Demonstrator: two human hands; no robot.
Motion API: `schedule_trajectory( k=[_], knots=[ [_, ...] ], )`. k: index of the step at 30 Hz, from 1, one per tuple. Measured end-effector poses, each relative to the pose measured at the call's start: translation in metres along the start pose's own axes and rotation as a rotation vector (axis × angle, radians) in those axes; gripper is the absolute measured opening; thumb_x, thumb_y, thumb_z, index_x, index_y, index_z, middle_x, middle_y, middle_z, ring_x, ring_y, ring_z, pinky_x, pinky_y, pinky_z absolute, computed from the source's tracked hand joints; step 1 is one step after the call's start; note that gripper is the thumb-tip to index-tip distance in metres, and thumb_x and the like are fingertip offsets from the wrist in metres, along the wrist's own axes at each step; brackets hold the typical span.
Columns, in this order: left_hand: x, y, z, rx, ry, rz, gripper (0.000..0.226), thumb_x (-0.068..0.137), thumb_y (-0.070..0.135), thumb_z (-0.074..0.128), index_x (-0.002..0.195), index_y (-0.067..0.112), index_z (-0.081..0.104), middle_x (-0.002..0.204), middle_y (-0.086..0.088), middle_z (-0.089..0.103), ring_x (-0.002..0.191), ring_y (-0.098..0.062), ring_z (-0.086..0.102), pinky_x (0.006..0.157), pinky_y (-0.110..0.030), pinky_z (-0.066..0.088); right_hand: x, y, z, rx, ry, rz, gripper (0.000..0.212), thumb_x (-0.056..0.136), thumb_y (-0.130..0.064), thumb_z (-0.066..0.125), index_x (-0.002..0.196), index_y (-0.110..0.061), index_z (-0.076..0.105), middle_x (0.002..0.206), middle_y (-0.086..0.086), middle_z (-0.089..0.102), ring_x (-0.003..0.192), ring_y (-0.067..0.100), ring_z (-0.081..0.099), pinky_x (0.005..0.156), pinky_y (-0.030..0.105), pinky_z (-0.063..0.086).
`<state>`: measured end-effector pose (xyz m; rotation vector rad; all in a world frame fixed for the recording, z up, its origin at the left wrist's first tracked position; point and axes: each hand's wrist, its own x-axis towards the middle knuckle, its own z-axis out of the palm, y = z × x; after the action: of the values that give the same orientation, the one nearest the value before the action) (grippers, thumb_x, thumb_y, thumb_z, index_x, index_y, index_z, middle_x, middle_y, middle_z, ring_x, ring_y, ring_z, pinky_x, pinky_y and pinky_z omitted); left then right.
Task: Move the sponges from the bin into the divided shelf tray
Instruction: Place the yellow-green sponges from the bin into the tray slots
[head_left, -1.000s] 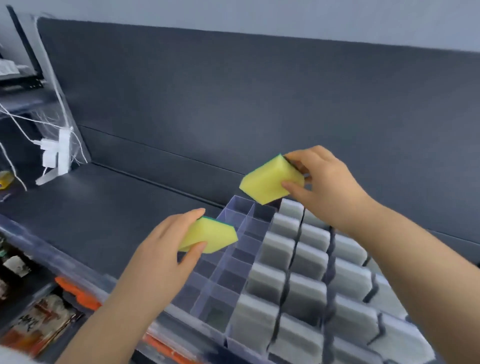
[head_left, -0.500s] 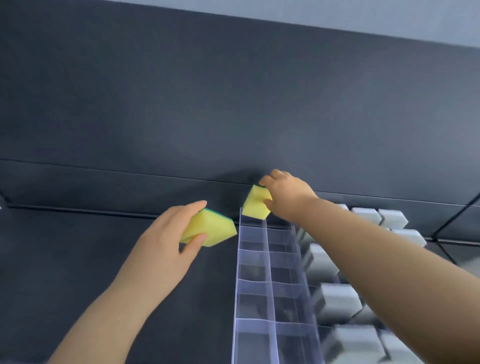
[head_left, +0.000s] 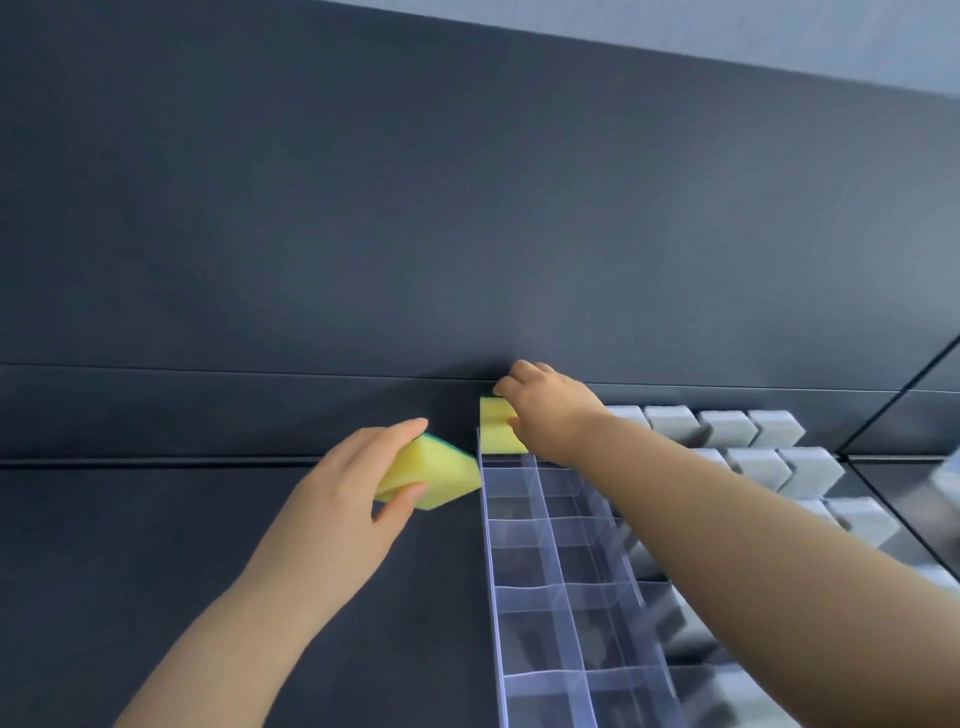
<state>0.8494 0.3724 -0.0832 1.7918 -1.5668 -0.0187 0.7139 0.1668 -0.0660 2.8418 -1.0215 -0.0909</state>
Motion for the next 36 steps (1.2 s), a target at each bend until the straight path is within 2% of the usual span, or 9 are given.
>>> schedule_trajectory(
  k=[6,10,12,15,17,22,26,29,36],
  knots=[
    [0.007,-0.005,0.010,-0.017,-0.027,0.029,0.050,0.080,0.017,0.071,0.127,0.026,0.054,0.112,0.014,0.055,0.100,-0.002,0.046,0.083,0.003,0.028,0.001,-0.001,0.012,-0.183,0.038,-0.084,0.028,0.081,-0.003,0.054,0.108,-0.010,0.050,0.109,0.007,0.048,0.095,0.026,0.047,0.066,0.030,0.034],
    [0.011,-0.010,0.014,-0.009,-0.033,0.035,0.051,0.080,0.018,0.071,0.127,0.026,0.053,0.111,0.017,0.054,0.100,-0.002,0.046,0.082,-0.002,0.032,0.004,-0.002,0.019,-0.363,0.073,-0.163,0.043,0.030,-0.008,0.078,0.068,-0.015,0.058,0.067,0.002,0.055,0.057,0.020,0.051,0.051,0.024,0.026],
    [0.015,-0.012,0.016,0.003,-0.039,0.033,0.054,0.080,0.019,0.072,0.129,0.028,0.052,0.111,0.020,0.053,0.102,-0.002,0.046,0.081,-0.009,0.035,0.005,-0.002,0.019,-0.377,0.104,-0.205,0.045,0.023,-0.006,0.076,0.063,-0.015,0.058,0.061,0.002,0.053,0.053,0.020,0.050,0.047,0.022,0.029],
    [0.024,-0.014,0.019,0.008,-0.057,0.024,0.055,0.077,0.021,0.074,0.122,0.038,0.045,0.108,0.017,0.057,0.097,-0.004,0.050,0.079,-0.019,0.040,0.002,-0.006,0.020,-0.273,0.033,-0.209,0.038,0.058,0.000,0.068,0.094,-0.007,0.057,0.092,0.010,0.057,0.083,0.028,0.056,0.063,0.031,0.041],
    [0.033,-0.013,0.021,0.023,-0.066,0.027,0.048,0.077,0.023,0.074,0.113,0.036,0.045,0.104,0.012,0.058,0.094,-0.009,0.053,0.076,-0.022,0.041,0.002,-0.002,0.024,-0.197,0.015,-0.153,0.035,0.077,0.005,0.052,0.110,-0.006,0.047,0.111,0.012,0.052,0.101,0.031,0.050,0.074,0.033,0.037],
    [0.064,-0.008,0.034,0.028,-0.089,0.136,0.038,0.076,0.014,0.074,0.111,0.018,0.060,0.108,0.007,0.056,0.097,-0.014,0.051,0.078,-0.023,0.039,0.000,0.013,0.017,0.100,0.016,0.074,0.026,0.086,0.001,0.044,0.110,-0.009,0.048,0.110,0.009,0.052,0.099,0.030,0.051,0.068,0.030,0.039],
    [0.086,0.001,0.057,-0.033,-0.166,0.099,0.039,0.081,0.020,0.070,0.118,0.020,0.058,0.115,0.006,0.051,0.100,-0.013,0.050,0.079,-0.020,0.036,-0.006,0.029,0.014,0.372,0.019,0.133,0.038,0.089,-0.001,0.036,0.120,-0.012,0.053,0.120,0.010,0.057,0.105,0.029,0.054,0.087,0.038,0.047],
    [0.096,0.005,0.072,-0.041,-0.226,0.079,0.039,0.082,0.021,0.069,0.119,0.019,0.054,0.117,0.006,0.052,0.104,-0.014,0.049,0.083,-0.023,0.038,-0.012,0.029,0.014,0.500,0.018,0.103,0.043,0.090,0.001,0.034,0.128,-0.010,0.051,0.126,0.007,0.058,0.115,0.023,0.053,0.098,0.028,0.040],
    [0.099,-0.003,0.089,0.061,-0.277,0.079,0.028,0.085,0.024,0.065,0.109,0.013,0.054,0.110,0.001,0.056,0.099,-0.019,0.049,0.077,-0.029,0.039,-0.013,0.022,0.023,0.524,-0.071,0.110,0.026,0.088,-0.003,0.039,0.109,-0.005,0.054,0.103,0.016,0.062,0.081,0.027,0.048,0.068,0.029,0.038]
  ],
)
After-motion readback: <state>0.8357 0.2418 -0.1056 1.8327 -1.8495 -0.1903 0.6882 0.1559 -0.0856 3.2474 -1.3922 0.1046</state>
